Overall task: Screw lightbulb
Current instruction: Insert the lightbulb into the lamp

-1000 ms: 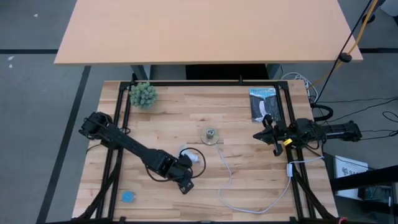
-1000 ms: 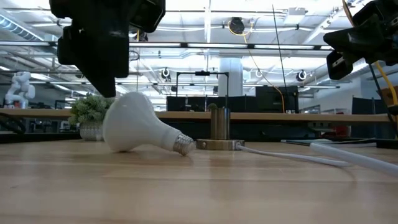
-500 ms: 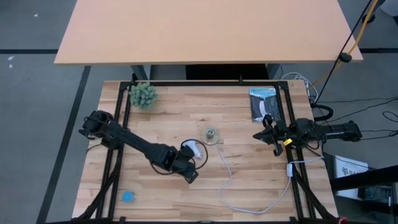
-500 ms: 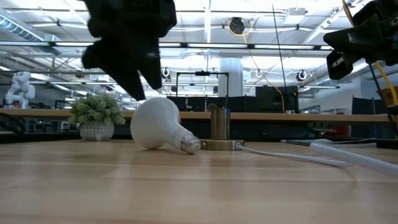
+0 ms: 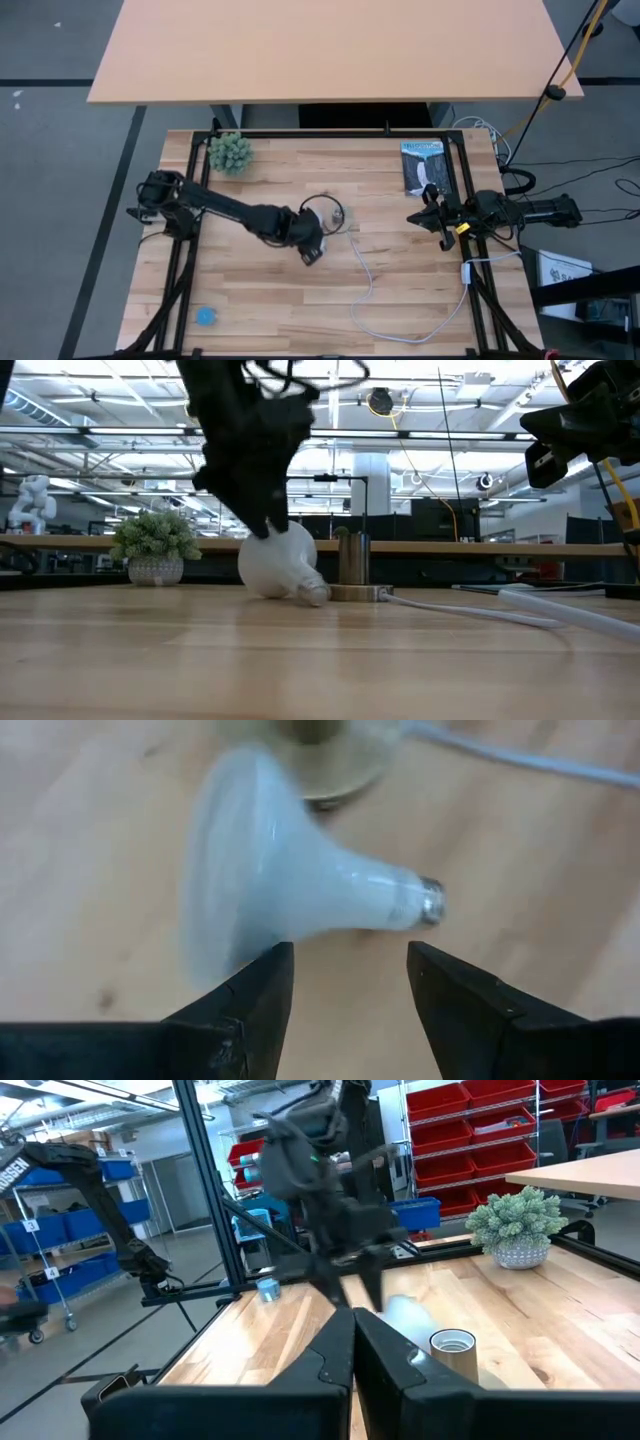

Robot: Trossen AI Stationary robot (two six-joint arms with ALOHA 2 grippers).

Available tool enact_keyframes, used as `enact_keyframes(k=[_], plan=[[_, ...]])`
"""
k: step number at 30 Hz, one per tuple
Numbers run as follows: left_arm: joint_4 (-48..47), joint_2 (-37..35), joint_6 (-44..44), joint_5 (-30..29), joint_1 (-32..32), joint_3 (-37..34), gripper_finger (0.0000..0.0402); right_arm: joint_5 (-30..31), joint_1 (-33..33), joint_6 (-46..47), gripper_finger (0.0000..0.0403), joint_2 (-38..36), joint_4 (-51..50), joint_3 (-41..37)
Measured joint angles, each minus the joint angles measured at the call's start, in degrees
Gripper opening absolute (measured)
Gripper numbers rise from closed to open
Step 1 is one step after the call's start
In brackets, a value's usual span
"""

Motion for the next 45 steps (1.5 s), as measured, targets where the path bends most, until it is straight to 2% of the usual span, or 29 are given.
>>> enact_keyframes(k=[6,9,15,24,29,31,36,45], plan=[[0.2,0.0,-1.3,0.0,3.7,-5.7,0.0202,0.0,0.0,0.0,0.0000,0.0,0.0,0.0],[0.5,0.0,-1.5,-0.1,4.5,-6.3,0.0202,0.0,0.0,0.0,0.0000,0.0,0.0,0.0],[1.0,0.0,-4.9,-8.0,5.0,-6.3,0.0202,0.0,0.0,0.0,0.0000,0.0,0.0,0.0],[3.1,0.0,-17.0,-7.7,3.1,-6.3,0.0202,0.0,0.0,0.0,0.0000,0.0,0.0,0.0],[12.6,0.0,-21.3,-7.5,0.8,-6.3,0.0202,0.0,0.0,0.0,0.0000,0.0,0.0,0.0],[15.0,0.0,-23.6,-9.4,0.5,-6.3,0.0202,0.0,0.0,0.0,0.0000,0.0,0.0,0.0],[14.1,0.0,-29.9,-11.0,1.1,-6.3,0.0202,0.0,0.0,0.0,0.0000,0.0,0.0,0.0],[14.4,1.9,-30.6,-8.6,3.1,-6.3,0.0202,0.0,0.0,0.0,0.0000,0.0,0.0,0.0]])
